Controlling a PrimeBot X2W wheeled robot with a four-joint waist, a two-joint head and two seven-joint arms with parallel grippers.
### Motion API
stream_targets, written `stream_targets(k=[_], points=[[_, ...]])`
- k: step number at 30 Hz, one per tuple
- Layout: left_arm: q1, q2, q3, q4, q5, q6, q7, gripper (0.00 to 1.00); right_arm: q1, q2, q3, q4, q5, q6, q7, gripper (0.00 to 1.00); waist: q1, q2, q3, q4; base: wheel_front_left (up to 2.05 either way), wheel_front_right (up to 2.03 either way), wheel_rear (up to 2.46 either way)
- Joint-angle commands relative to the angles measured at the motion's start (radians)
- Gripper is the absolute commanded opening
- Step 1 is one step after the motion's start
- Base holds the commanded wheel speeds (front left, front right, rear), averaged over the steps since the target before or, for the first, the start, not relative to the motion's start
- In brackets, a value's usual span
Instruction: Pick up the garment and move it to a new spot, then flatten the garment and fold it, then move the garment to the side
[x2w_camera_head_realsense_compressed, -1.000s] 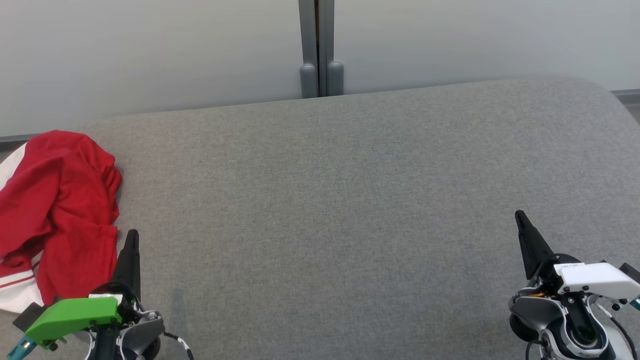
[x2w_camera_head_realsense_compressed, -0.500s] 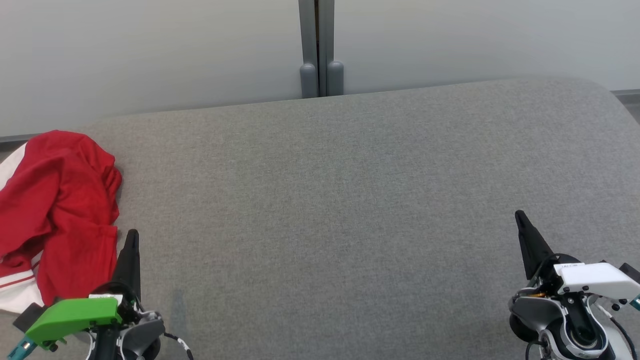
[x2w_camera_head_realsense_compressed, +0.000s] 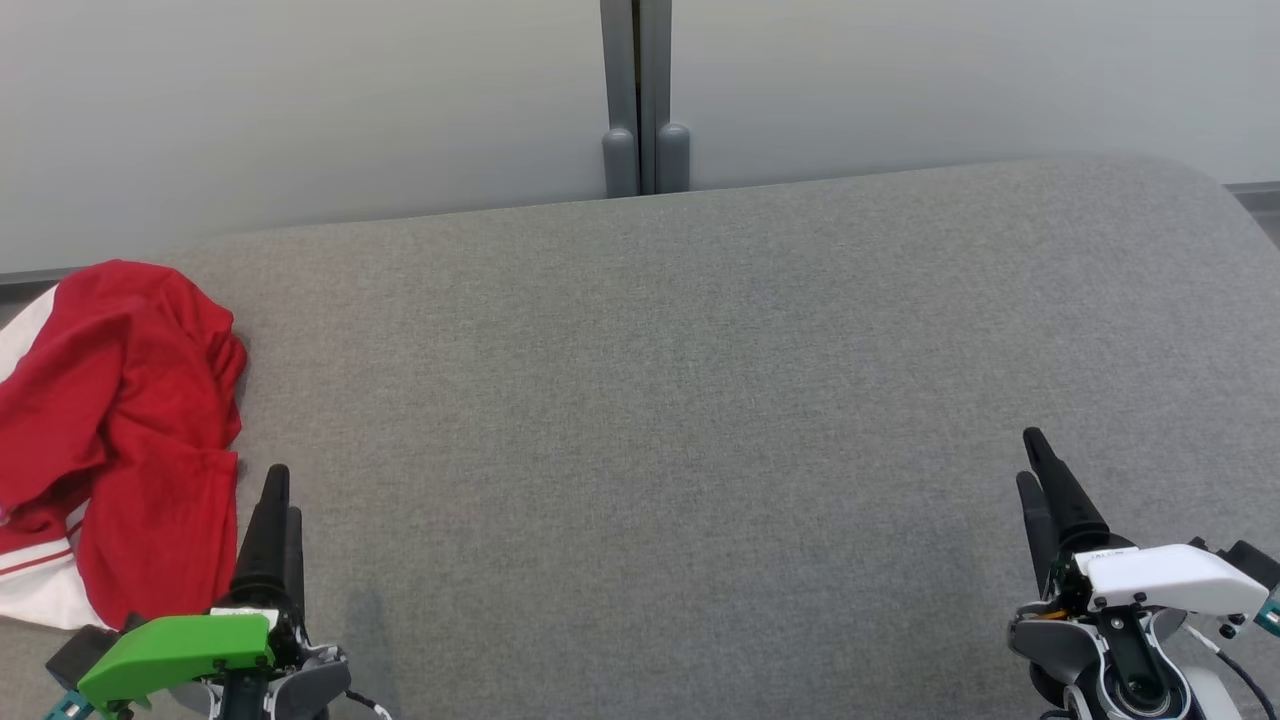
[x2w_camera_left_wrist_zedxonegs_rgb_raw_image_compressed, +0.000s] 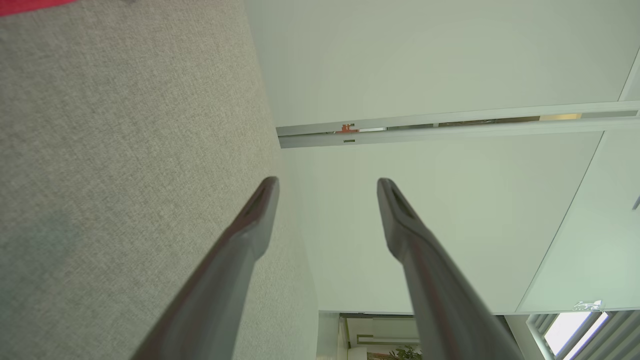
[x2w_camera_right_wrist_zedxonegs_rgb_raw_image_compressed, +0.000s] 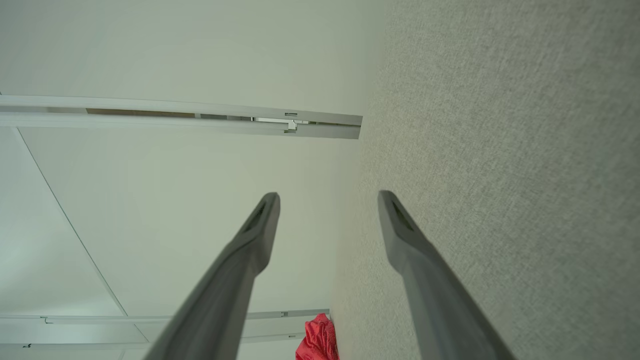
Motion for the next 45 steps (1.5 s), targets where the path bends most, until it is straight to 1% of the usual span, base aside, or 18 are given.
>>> stream_targets(k=[1,12,20,32,45], points=[[-0.003,0.006,-0.006,-0.024,0.037,0.007,-0.014,1.00,-0.010,-0.010,0.003,-0.025,-0.052,0.000,-0.013,1.00,0.0001,-0.0001,0.000,0.001,0.00,0.00,0.00],[0.020,0.010,-0.035,-0.048,0.262,0.039,-0.062,1.00,0.003,-0.020,0.031,-0.082,-0.379,0.000,-0.061,1.00,0.0001,-0.0001,-0.003,0.008,0.00,0.00,0.00],[0.034,0.026,-0.059,-0.047,0.439,0.062,-0.092,1.00,0.010,-0.033,0.060,-0.099,-0.565,0.000,-0.092,1.00,0.0001,-0.0001,-0.005,0.011,0.00,0.00,0.00],[0.061,0.038,-0.083,-0.063,0.679,0.084,-0.134,1.00,0.017,-0.049,0.101,-0.103,-0.776,0.000,-0.134,1.00,0.0001,-0.0001,-0.008,0.013,0.00,0.00,0.00],[0.083,0.045,-0.093,-0.065,0.864,0.082,-0.174,1.00,0.023,-0.046,0.106,-0.089,-0.959,0.000,-0.174,1.00,0.0001,-0.0001,-0.011,0.019,0.00,0.00,0.00]])
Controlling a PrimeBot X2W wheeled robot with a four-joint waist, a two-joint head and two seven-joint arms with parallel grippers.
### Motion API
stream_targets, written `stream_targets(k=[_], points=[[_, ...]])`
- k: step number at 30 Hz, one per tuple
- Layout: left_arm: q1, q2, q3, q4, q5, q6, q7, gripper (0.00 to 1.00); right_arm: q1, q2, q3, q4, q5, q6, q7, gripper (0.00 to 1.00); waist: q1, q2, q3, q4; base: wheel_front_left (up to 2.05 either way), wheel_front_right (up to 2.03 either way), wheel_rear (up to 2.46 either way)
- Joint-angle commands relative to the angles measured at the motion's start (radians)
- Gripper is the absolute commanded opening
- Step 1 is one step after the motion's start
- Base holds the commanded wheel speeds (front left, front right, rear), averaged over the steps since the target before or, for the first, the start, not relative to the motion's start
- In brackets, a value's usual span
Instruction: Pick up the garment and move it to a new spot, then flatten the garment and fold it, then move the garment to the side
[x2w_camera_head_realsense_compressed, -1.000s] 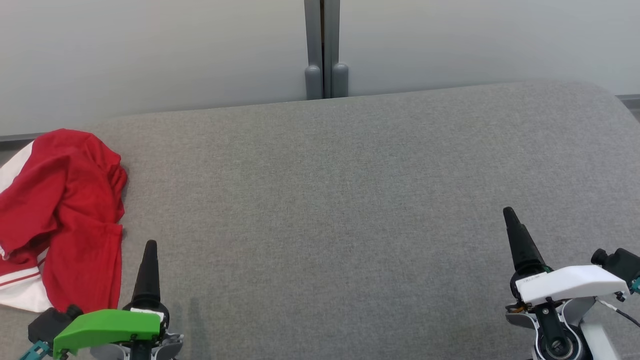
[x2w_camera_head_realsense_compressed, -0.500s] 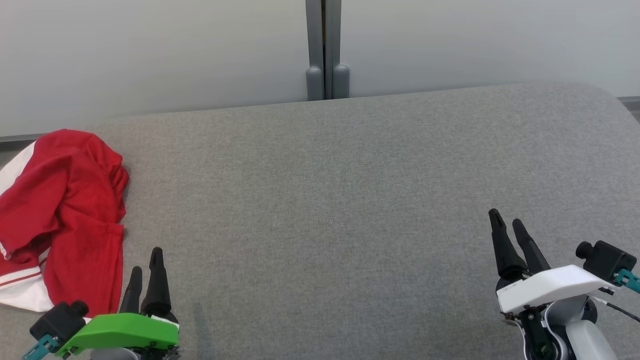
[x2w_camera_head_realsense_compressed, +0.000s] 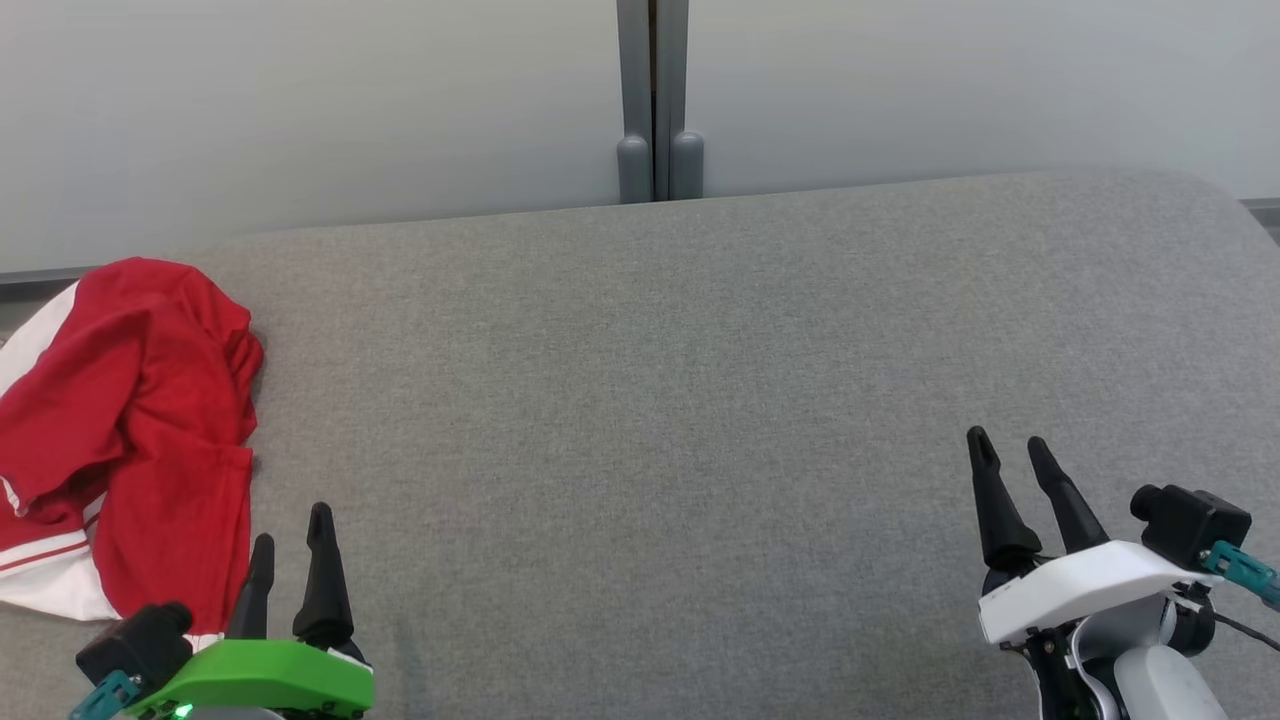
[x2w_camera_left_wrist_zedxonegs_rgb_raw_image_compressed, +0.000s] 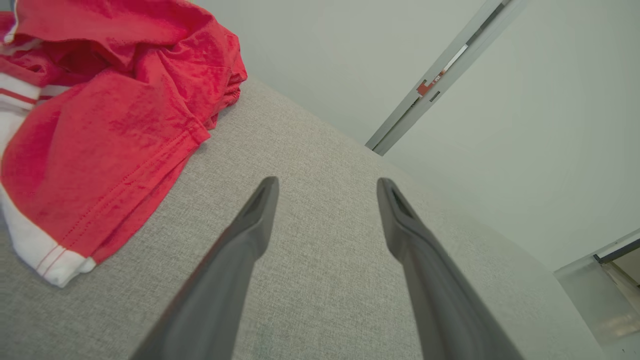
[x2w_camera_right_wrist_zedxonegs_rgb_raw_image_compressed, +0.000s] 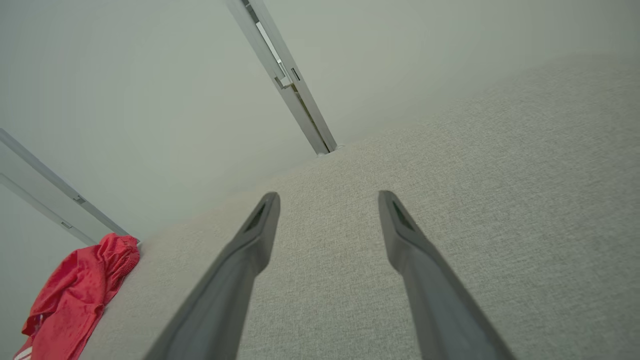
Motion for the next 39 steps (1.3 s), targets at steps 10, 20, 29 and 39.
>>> stream_targets(k=[10,20,29,39], points=[[0.019,0.017,-0.016,-0.021,0.165,0.009,-0.036,1.00,0.003,-0.007,0.011,0.008,-0.148,0.000,-0.037,1.00,0.0000,0.0000,-0.002,0.005,0.00,0.00,0.00],[0.033,0.022,-0.023,-0.023,0.274,0.014,-0.061,1.00,0.013,-0.006,0.014,0.016,-0.259,0.000,-0.062,1.00,0.0000,0.0000,-0.004,0.011,0.00,0.00,0.00],[0.044,0.029,-0.029,-0.024,0.364,0.022,-0.082,1.00,0.015,-0.004,0.019,0.022,-0.342,0.000,-0.083,1.00,0.0000,0.0000,-0.004,0.015,0.00,0.00,0.00],[0.058,0.031,-0.034,0.000,0.449,0.022,-0.104,1.00,0.025,0.008,-0.008,0.026,-0.418,0.000,-0.104,1.00,0.0000,0.0000,-0.007,0.018,0.00,0.00,0.00]])
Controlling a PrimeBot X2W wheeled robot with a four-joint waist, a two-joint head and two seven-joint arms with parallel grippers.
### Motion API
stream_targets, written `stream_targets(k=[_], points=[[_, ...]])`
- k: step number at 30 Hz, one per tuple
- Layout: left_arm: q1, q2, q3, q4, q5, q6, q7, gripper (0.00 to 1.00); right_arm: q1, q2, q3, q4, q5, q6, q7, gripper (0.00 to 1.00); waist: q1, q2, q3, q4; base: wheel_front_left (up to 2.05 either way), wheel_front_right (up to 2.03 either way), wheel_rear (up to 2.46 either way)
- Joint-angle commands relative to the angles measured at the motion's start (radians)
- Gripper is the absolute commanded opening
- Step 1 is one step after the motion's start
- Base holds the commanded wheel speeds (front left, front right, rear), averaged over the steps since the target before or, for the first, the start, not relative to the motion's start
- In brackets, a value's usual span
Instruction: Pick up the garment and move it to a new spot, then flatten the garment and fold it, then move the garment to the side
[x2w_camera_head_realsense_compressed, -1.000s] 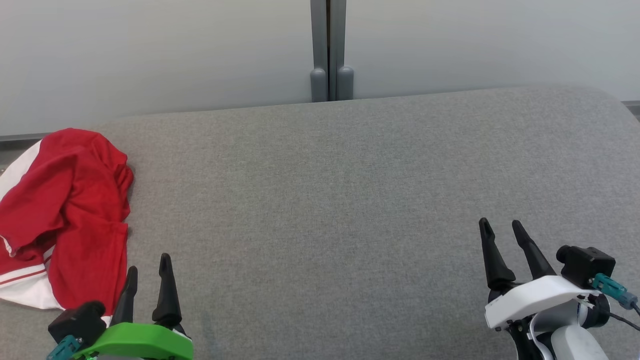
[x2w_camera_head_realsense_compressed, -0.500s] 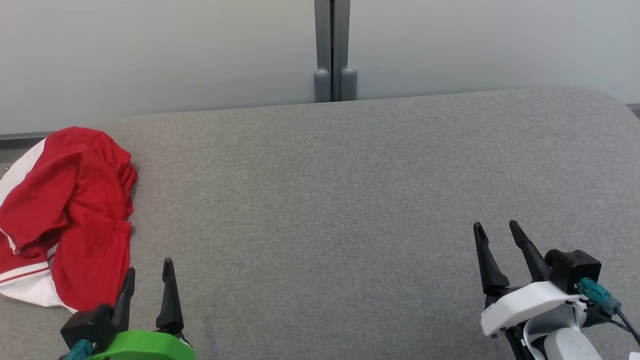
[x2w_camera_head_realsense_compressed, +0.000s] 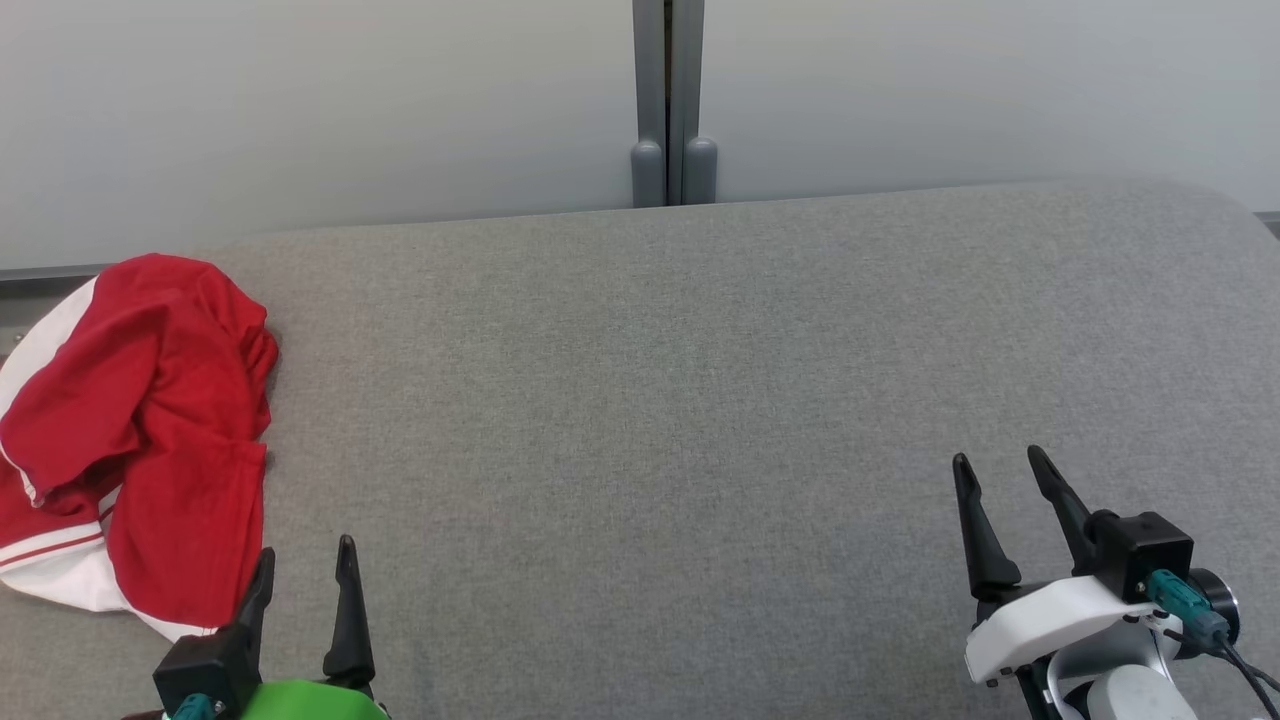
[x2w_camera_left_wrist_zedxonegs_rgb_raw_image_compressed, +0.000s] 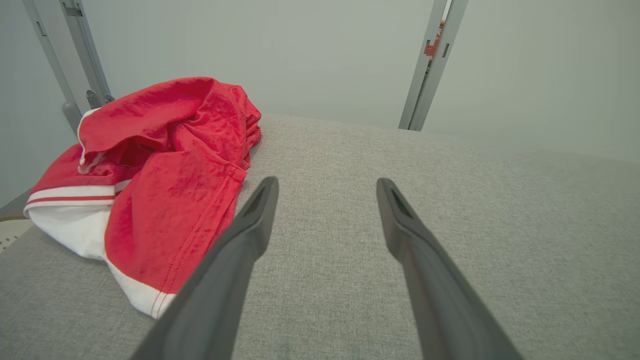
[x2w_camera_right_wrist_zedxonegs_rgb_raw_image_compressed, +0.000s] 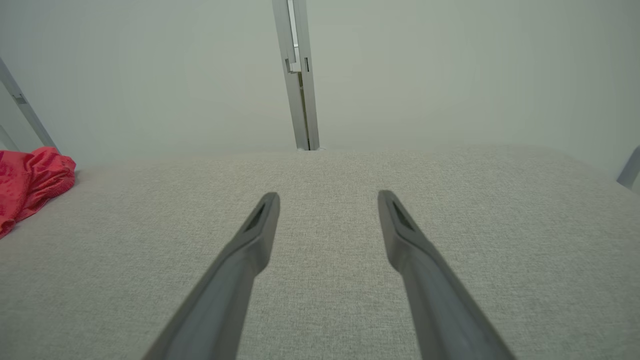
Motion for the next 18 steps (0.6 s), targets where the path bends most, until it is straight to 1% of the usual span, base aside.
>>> stream_targets(k=[1,7,18], points=[[0.004,0.009,-0.001,-0.002,0.027,0.001,-0.010,1.00,0.002,-0.001,-0.002,-0.003,-0.027,0.000,-0.010,1.00,0.0000,-0.0001,0.000,0.000,0.00,0.00,0.00],[0.006,0.007,0.001,0.003,0.067,0.002,-0.022,1.00,0.008,0.002,-0.012,0.003,-0.073,0.000,-0.022,1.00,0.0000,-0.0001,-0.004,0.003,0.00,0.00,0.00],[0.018,-0.003,-0.003,0.006,0.129,-0.020,-0.043,1.00,0.015,0.013,-0.029,0.011,-0.120,0.000,-0.043,1.00,0.0000,-0.0001,-0.008,0.006,0.00,0.00,0.00]])
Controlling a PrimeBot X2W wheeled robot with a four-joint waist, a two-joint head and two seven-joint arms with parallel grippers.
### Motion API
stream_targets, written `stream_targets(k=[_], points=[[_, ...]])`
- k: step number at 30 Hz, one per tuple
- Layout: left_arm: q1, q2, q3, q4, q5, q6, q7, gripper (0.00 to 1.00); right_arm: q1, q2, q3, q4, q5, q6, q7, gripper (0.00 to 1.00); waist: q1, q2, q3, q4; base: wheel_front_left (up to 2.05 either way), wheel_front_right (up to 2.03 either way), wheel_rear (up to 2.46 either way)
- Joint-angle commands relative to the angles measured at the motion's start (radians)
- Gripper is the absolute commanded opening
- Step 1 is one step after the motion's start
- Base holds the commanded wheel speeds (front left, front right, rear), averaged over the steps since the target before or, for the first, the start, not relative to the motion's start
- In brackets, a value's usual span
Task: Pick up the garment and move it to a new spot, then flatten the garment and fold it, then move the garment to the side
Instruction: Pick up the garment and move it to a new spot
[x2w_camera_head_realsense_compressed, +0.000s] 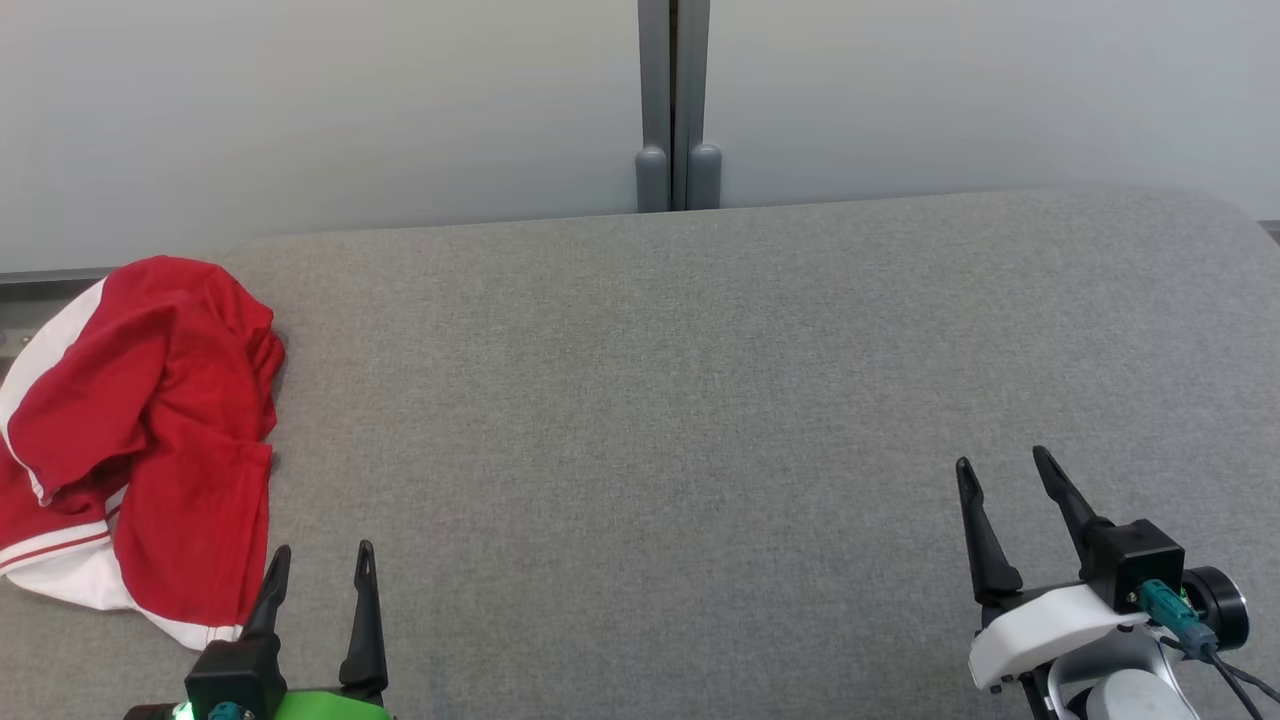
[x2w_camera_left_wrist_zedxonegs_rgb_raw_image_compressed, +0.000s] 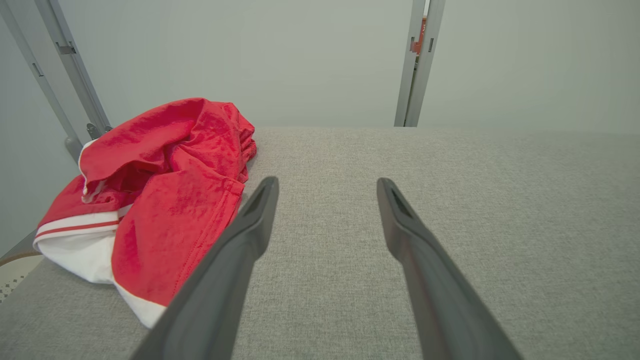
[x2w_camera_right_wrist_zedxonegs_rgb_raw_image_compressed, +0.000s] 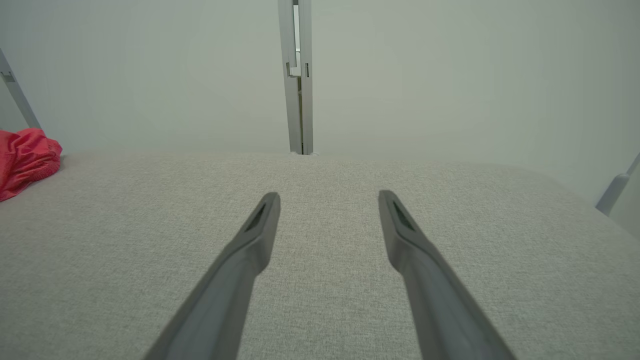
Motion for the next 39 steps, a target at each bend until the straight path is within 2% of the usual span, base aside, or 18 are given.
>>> stream_targets(k=[1,15,20,26,33,39], points=[[0.014,0.001,0.001,-0.004,0.021,-0.004,-0.010,1.00,0.012,0.002,-0.002,0.001,-0.021,0.000,-0.009,1.00,0.0000,0.0000,0.000,0.000,0.00,0.00,0.00],[0.021,-0.007,-0.003,0.005,0.090,-0.018,-0.027,1.00,0.015,0.004,0.005,0.008,-0.093,0.000,-0.026,1.00,0.0000,0.0000,-0.005,0.007,0.00,0.00,0.00],[0.022,-0.010,-0.001,0.011,0.084,-0.025,-0.026,1.00,0.021,0.002,0.011,0.005,-0.084,0.000,-0.026,1.00,0.0000,0.0000,-0.011,0.042,0.00,0.00,0.00],[0.027,-0.004,0.003,0.016,0.087,-0.028,-0.025,1.00,0.040,0.005,0.027,0.012,-0.075,0.000,-0.026,1.00,0.0000,0.0000,-0.033,0.152,0.00,0.00,0.00],[0.053,0.006,0.014,0.019,0.079,-0.029,-0.025,1.00,0.028,0.010,0.080,0.023,-0.065,0.000,-0.026,1.00,0.0000,0.0000,-0.057,0.327,0.00,0.00,0.00],[0.084,0.016,0.037,0.010,0.062,-0.028,-0.025,1.00,-0.004,0.013,0.147,0.039,-0.045,0.000,-0.026,1.00,0.0000,0.0000,-0.060,0.382,0.00,0.00,0.00]])
